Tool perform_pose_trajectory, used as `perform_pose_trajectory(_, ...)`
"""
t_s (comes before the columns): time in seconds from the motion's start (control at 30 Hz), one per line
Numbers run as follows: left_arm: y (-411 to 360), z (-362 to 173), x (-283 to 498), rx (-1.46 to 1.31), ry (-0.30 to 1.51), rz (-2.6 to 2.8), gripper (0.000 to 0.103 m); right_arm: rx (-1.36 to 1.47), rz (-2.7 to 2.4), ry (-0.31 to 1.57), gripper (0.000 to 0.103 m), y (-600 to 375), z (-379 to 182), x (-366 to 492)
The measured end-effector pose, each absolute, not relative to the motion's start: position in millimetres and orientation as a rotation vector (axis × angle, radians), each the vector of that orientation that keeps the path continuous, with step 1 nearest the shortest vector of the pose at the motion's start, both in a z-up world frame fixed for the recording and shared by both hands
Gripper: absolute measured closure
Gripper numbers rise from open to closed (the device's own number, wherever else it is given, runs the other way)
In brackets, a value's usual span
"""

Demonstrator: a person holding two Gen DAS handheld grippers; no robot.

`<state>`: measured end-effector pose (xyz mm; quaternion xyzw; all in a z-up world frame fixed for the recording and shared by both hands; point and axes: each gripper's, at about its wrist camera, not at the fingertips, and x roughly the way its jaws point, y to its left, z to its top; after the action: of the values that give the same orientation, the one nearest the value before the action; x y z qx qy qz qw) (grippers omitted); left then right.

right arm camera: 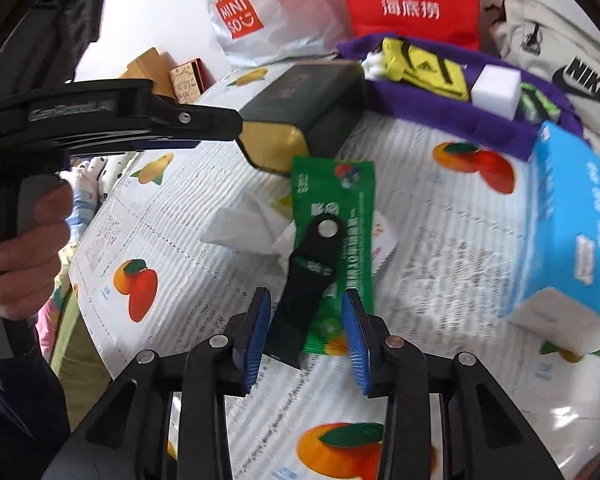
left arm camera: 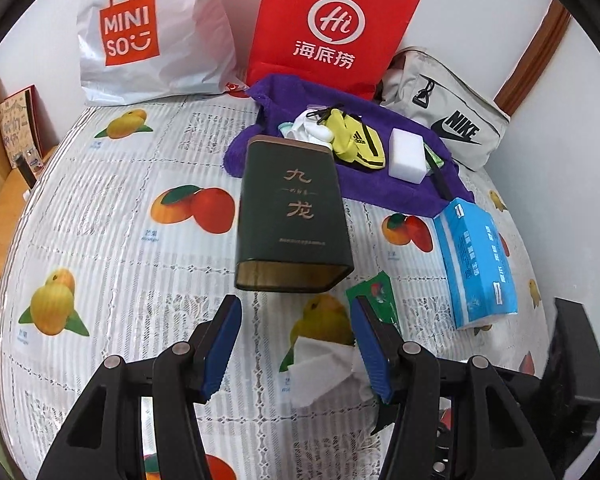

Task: Organize soft objects
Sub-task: 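Move the right tool back and grasp the green snack packet, then grasp the green packet with the left tool while the right tool releases it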

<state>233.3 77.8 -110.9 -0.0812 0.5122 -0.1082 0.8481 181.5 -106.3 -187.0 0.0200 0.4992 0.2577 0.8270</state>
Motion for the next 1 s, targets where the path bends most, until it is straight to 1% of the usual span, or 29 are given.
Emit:
perform_pose_trajectory(0.2, 92, -113, 230, -0.194, 1.077, -0.219, 0.048, 0.038, 0.5, 1.07, 0.065, -96, -198, 189)
perform_pose_trajectory(0.23, 94, -114, 229, -0.199, 1.076, -0.219, 0.048, 0.037, 0.492, 1.067, 0.068, -94, -199, 190)
perform_pose_trajectory(0.27, 96, -114, 228, -0.203, 1.076, -0.218, 0.048, 0.024, 0.484, 1.056, 0.077, -94, -199, 190)
perform_pose_trajectory(0.43, 100, -119, 224, -0.211, 1.082, -0.214, 0.048, 0.01, 0.486, 1.05, 0.083, -96, -195, 188)
perform_pose_trajectory(0.7, 101, -123, 215, -0.22, 1.091, -0.218, 0.048, -0.031, 0.473, 1.07, 0.083, -97, -193, 185)
perform_pose_trajectory(0.8, 101, -123, 213, -0.213, 1.09, -0.224, 0.048, -0.053, 0.465, 1.077, 0.081, -94, -196, 188)
perform_pose_trajectory(0.87, 101, -123, 211, -0.213, 1.09, -0.224, 0.048, -0.073, 0.471, 1.068, 0.072, -90, -197, 187)
perform_pose_trajectory(0.93, 103, -123, 211, -0.218, 1.09, -0.226, 0.048, -0.114, 0.472, 1.06, 0.067, -84, -200, 185)
perform_pose_trajectory(0.97, 102, -123, 210, -0.217, 1.09, -0.225, 0.048, -0.149, 0.469, 1.043, 0.068, -79, -200, 182)
perform_pose_trajectory(1.0, 103, -123, 210, -0.217, 1.09, -0.222, 0.048, -0.189, 0.464, 1.025, 0.072, -74, -201, 180)
